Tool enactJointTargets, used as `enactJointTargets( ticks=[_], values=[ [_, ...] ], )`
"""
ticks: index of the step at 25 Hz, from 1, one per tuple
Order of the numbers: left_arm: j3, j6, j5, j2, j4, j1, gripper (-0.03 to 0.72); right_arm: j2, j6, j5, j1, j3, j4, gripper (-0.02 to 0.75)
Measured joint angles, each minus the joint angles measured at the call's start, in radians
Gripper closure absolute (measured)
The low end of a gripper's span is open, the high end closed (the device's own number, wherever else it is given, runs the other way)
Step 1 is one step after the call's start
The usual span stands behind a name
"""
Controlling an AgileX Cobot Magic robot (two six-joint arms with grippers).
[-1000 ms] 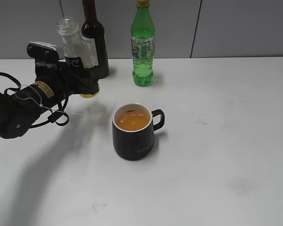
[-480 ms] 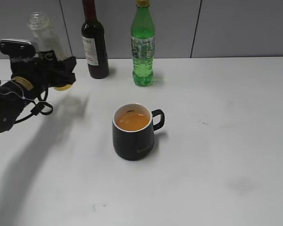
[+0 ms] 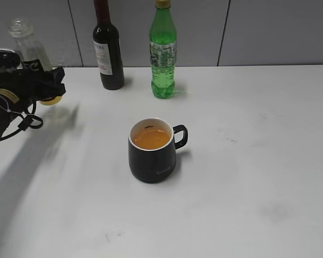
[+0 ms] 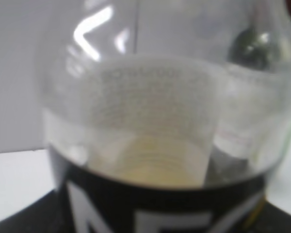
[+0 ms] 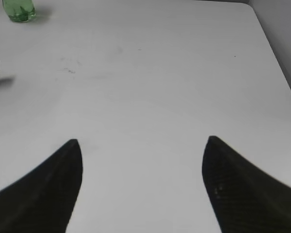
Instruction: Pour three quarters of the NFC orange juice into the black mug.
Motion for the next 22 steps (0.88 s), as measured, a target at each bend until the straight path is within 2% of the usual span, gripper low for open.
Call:
enactJointTargets(
  ticks=[10,18,22],
  values=[
    [-0.118,0.001,0.087,0.107,0.044,0.000,0.223,0.000,0.000,0.000,0.000,0.000,0.000,0.154],
    [-0.126,0.003,0.110,0.120,0.053,0.000,0.223,0.000,0.000,0.000,0.000,0.000,0.000,0.154],
    [-0.126,0.004,0.110,0.120,0.053,0.000,0.193,0.000,0.000,0.000,0.000,0.000,0.000,0.154]
  ],
)
